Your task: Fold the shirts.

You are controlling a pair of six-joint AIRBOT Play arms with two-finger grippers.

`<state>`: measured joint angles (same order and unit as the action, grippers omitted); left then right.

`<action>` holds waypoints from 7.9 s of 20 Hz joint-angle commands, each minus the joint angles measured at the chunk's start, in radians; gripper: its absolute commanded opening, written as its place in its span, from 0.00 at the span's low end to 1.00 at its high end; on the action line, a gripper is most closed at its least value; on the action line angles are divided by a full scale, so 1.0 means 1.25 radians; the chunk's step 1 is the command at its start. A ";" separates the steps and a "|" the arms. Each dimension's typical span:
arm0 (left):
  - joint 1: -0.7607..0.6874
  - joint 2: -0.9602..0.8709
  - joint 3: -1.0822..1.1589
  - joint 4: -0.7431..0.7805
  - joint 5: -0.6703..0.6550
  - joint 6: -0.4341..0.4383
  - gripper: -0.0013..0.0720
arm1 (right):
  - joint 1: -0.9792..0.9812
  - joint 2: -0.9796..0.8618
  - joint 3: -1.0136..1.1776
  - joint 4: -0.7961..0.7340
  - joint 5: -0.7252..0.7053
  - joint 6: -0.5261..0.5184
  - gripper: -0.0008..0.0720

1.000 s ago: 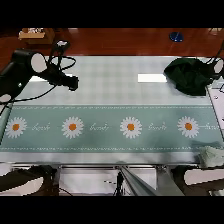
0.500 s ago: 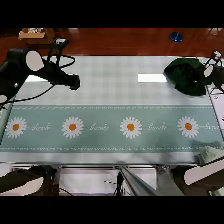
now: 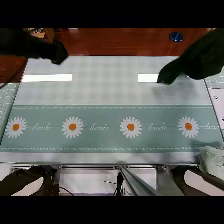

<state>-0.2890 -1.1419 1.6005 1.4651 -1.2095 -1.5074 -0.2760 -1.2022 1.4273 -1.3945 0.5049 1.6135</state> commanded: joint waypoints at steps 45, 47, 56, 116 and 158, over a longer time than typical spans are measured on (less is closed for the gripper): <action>0.000 0.323 -0.404 0.017 -0.180 -0.023 0.96 | 0.131 0.165 -0.125 -0.235 0.642 -0.129 0.67; 0.000 0.323 -0.521 -0.007 -0.093 -0.022 0.96 | 0.030 0.165 -0.156 -0.131 0.623 -0.138 0.67; 0.000 0.141 -0.654 -0.295 0.257 0.043 0.96 | -0.035 0.164 -0.338 0.089 0.553 -0.201 0.67; 0.475 0.321 0.134 -0.434 0.281 0.152 0.05 | -0.032 0.390 0.048 0.356 0.355 -0.313 0.05; 0.426 -0.225 -0.132 -0.291 -0.135 0.043 0.54 | 0.220 -0.284 0.059 0.173 0.520 -0.171 0.05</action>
<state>0.1791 -1.4937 1.4353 1.0103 -1.1744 -1.3193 -0.0021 -1.5616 1.5017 -1.1664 1.0988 1.4326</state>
